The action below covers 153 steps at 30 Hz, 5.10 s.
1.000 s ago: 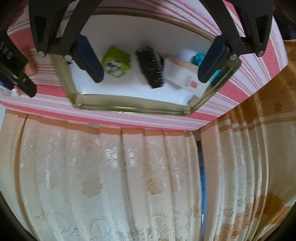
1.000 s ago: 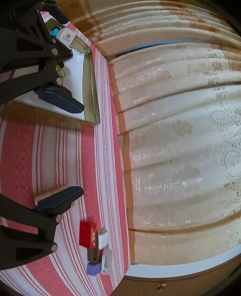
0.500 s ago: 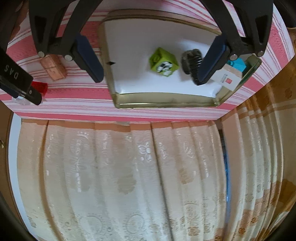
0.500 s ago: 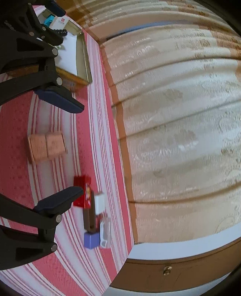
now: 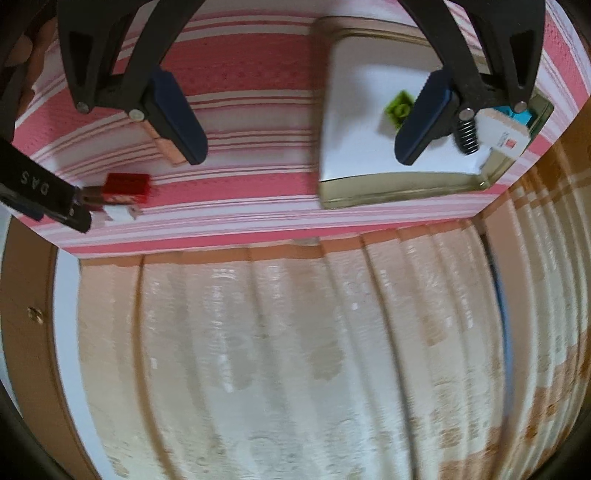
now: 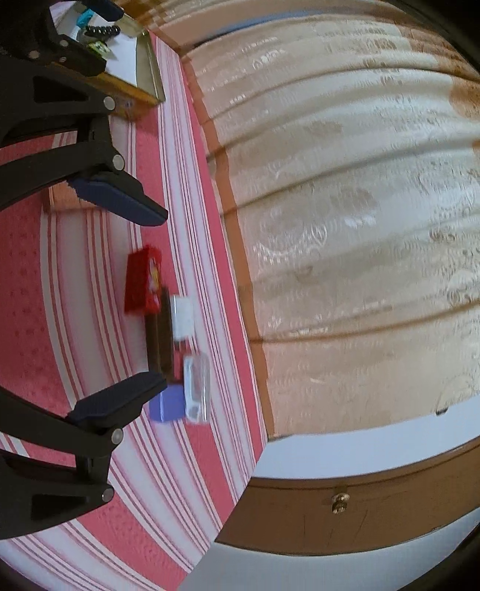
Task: Organize rigid objects
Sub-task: 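Move the left gripper to the copper card case and grasp it, then grasp the red printed block with the right gripper while the left gripper holds the copper case, then carry the copper case and red block over the gold tray with both grippers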
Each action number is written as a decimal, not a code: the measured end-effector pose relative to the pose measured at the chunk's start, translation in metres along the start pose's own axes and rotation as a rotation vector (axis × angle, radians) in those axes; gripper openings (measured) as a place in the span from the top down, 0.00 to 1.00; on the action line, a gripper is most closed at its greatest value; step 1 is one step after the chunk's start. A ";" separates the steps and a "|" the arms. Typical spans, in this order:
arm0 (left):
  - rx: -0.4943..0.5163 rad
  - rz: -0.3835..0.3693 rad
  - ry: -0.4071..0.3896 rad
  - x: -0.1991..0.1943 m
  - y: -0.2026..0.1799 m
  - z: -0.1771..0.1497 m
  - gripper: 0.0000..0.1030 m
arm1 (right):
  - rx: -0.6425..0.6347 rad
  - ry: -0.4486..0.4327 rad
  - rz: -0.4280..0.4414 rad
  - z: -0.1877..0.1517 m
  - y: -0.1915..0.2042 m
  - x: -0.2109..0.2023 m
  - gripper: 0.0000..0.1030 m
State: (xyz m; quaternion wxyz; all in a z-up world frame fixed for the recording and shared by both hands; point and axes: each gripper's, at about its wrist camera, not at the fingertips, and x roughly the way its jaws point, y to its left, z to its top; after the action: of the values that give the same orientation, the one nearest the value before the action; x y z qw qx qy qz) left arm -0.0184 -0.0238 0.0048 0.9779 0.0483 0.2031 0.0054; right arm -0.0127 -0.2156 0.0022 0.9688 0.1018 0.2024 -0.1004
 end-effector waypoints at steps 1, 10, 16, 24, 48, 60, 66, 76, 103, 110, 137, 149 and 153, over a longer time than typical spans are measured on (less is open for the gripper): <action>0.015 -0.011 -0.001 0.000 -0.006 0.001 0.00 | -0.001 -0.003 -0.006 0.001 -0.003 0.000 0.19; 0.086 -0.114 0.077 0.014 -0.054 0.011 0.00 | 0.039 0.003 -0.051 0.007 -0.043 0.002 0.19; 0.075 -0.168 0.218 0.045 -0.078 0.016 0.07 | 0.089 0.034 -0.058 0.007 -0.060 0.005 0.19; 0.004 -0.262 0.418 0.082 -0.093 0.010 0.18 | 0.122 0.062 -0.046 0.005 -0.067 0.009 0.19; -0.115 -0.358 0.461 0.120 -0.070 0.016 0.56 | 0.138 0.125 -0.038 -0.002 -0.072 0.020 0.19; -0.164 -0.382 0.459 0.123 -0.053 0.012 0.56 | 0.090 0.245 0.040 -0.008 -0.029 0.050 0.19; -0.173 -0.385 0.458 0.123 -0.051 0.011 0.56 | 0.057 0.338 0.089 -0.011 0.004 0.082 0.19; -0.161 -0.378 0.456 0.123 -0.051 0.009 0.56 | 0.019 0.421 0.042 -0.005 0.024 0.117 0.19; -0.131 -0.374 0.272 0.093 -0.048 0.017 0.56 | -0.043 -0.028 -0.092 -0.004 0.012 0.010 0.31; -0.126 -0.365 0.231 0.086 -0.042 0.018 0.56 | -0.027 -0.032 -0.109 -0.004 0.010 0.006 0.31; -0.104 -0.347 0.142 0.062 -0.027 0.013 0.56 | -0.037 -0.095 -0.106 -0.011 0.018 -0.015 0.31; -0.084 -0.366 0.090 0.046 -0.021 0.011 0.56 | -0.036 -0.115 -0.115 -0.015 0.023 -0.024 0.31; -0.080 -0.371 0.083 0.041 -0.017 0.008 0.56 | -0.046 -0.116 -0.112 -0.016 0.028 -0.026 0.31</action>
State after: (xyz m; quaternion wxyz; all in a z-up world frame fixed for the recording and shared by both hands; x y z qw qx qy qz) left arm 0.0219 -0.0402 -0.0054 0.9540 -0.0291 0.2485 -0.1651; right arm -0.0359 -0.1813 0.0028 0.9738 0.0623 0.1537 -0.1554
